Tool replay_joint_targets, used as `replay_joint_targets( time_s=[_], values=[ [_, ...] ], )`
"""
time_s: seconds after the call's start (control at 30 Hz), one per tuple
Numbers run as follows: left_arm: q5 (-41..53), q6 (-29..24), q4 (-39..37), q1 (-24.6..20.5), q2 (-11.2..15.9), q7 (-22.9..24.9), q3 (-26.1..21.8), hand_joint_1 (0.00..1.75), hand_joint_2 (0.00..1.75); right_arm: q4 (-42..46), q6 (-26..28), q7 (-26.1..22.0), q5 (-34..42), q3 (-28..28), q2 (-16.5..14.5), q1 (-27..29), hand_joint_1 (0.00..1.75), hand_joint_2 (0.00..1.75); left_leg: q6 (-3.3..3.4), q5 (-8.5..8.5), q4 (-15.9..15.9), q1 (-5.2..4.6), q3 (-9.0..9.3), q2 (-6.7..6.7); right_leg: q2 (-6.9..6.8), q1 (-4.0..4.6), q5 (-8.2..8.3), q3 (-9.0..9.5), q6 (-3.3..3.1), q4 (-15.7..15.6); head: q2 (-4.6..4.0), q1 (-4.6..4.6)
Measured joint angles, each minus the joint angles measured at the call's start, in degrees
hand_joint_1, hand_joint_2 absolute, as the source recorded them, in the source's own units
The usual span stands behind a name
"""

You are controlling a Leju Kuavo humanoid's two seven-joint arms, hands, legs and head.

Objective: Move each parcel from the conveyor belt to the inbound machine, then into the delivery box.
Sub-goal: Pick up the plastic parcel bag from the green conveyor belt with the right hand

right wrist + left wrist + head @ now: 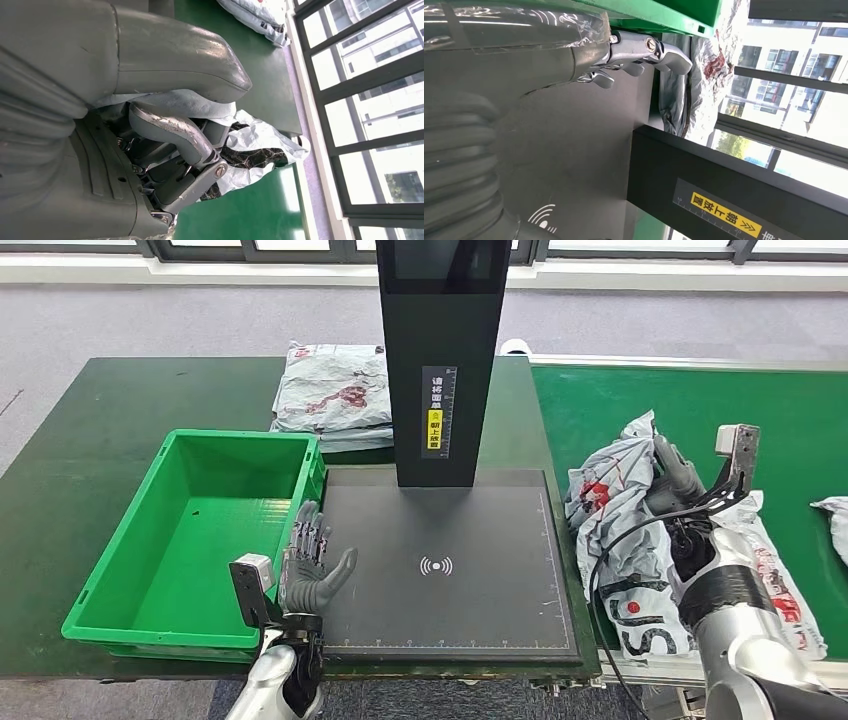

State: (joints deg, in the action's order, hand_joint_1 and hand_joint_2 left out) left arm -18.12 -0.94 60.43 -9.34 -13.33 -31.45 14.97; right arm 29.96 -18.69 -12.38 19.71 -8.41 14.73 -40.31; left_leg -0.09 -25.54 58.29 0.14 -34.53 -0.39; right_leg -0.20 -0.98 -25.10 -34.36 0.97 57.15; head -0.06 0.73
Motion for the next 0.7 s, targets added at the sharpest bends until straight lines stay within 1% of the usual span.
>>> replay_joint_targets(
  time_s=[0.3, 0.37, 0.43, 0.53, 0.7],
  values=[
    [0.00, 0.00, -0.05, 0.01, 0.00, 0.00, -0.04, 0.00, 1.75, 0.05, 0.04, -0.09, 0.07, -0.04, -0.02, -0.08, 1.75, 1.75, 0.00, 0.00, 0.00, 0.00, 0.00, 0.00, 0.00, 0.00, 0.00, 0.00, 0.00, 0.00, 0.00, 0.00],
    [0.08, 0.11, -0.18, 0.06, 0.00, -0.26, -0.10, 0.00, 1.75, 0.78, 0.77, -0.09, 0.28, -0.07, -0.04, -0.92, 1.75, 1.75, 0.00, 0.01, 0.00, 0.00, -0.03, 0.00, 0.00, 0.00, 0.01, -0.01, 0.00, 0.01, 0.01, 0.00],
    [0.17, 0.30, -0.31, 0.12, 0.00, -0.57, -0.11, 0.00, 1.75, 1.81, 1.72, 0.44, 0.30, -0.07, -0.09, -2.47, 1.75, 1.75, 0.00, 0.02, 0.00, -0.01, -0.07, 0.00, 0.00, -0.01, 0.02, -0.02, 0.00, 0.03, 0.01, -0.01],
    [0.20, 0.50, -0.39, 0.12, -0.05, -0.73, -0.11, 0.00, 1.75, 2.70, 2.95, 2.51, -0.69, 0.15, -0.53, -5.59, 1.75, 1.75, -0.01, 0.05, 0.00, -0.03, -0.11, 0.00, 0.01, -0.03, 0.04, -0.06, 0.02, 0.07, 0.00, 0.00],
    [1.59, 0.62, -0.18, 0.13, -0.46, -0.98, -0.10, 0.00, 1.75, 3.31, 4.14, 6.21, -2.79, 2.97, -2.67, -13.02, 1.75, 1.75, -0.02, 0.11, 0.01, -0.04, -0.12, 0.02, 0.03, -0.04, 0.08, -0.12, 0.01, 0.10, 0.00, -0.01]
  ],
)
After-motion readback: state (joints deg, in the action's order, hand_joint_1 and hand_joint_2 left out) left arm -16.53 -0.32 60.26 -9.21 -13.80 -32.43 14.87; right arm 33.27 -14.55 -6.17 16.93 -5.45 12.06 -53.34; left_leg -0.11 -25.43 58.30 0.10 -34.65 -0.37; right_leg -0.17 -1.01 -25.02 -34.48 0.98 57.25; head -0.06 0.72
